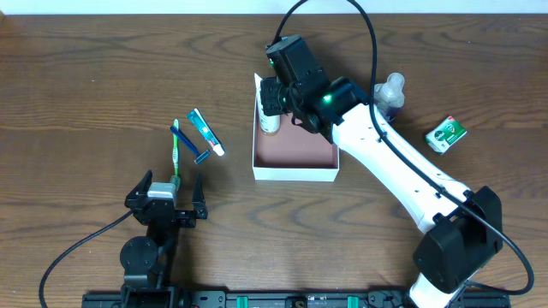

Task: Pack container
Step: 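Carry the Pantene tube over the box and lower it inside, then open the right gripper, release the tube, move toward pump bottle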

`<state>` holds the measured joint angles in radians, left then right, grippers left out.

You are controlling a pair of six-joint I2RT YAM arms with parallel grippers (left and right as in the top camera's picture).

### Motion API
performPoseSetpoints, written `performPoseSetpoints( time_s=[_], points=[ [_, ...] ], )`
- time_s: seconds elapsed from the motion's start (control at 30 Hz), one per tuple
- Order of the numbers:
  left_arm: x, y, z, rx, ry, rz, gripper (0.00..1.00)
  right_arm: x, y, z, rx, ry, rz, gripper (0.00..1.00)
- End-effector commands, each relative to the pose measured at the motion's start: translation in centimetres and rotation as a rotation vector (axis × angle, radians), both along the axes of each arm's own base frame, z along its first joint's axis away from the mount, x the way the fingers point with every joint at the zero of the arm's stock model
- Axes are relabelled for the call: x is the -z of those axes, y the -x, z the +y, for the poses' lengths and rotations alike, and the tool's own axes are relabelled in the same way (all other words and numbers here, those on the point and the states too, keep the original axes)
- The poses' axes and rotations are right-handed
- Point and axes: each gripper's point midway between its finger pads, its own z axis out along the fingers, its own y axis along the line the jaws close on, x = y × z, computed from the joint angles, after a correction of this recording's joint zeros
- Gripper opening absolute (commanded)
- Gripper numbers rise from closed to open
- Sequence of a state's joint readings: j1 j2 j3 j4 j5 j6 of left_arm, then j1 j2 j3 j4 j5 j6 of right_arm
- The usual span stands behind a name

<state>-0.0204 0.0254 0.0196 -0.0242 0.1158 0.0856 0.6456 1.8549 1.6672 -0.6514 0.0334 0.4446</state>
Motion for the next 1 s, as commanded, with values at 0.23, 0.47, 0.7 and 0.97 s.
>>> performPoseSetpoints(
  time_s=[0.23,0.47,0.7,0.97],
  points=[
    [1.6,0.1,-0.1,0.006,0.001,0.052,0.98,0.1,1.2,0.3,0.069,-0.046,0.078,0.1],
    [1.6,0.1,-0.1,0.006,0.001,0.052,0.98,0.3,1.1,-0.2,0.145,-0.062,0.101,0.03],
    [1.6,0.1,-0.1,0.006,0.001,0.052,0.98,0.1,0.8,-0.2,0.141,-0.066,0.086,0.25],
    [1.6,0.1,-0.1,0.006,0.001,0.052,0.98,-0.4,0.4,0.1,0.14,-0.084,0.063,0.5]
  ],
)
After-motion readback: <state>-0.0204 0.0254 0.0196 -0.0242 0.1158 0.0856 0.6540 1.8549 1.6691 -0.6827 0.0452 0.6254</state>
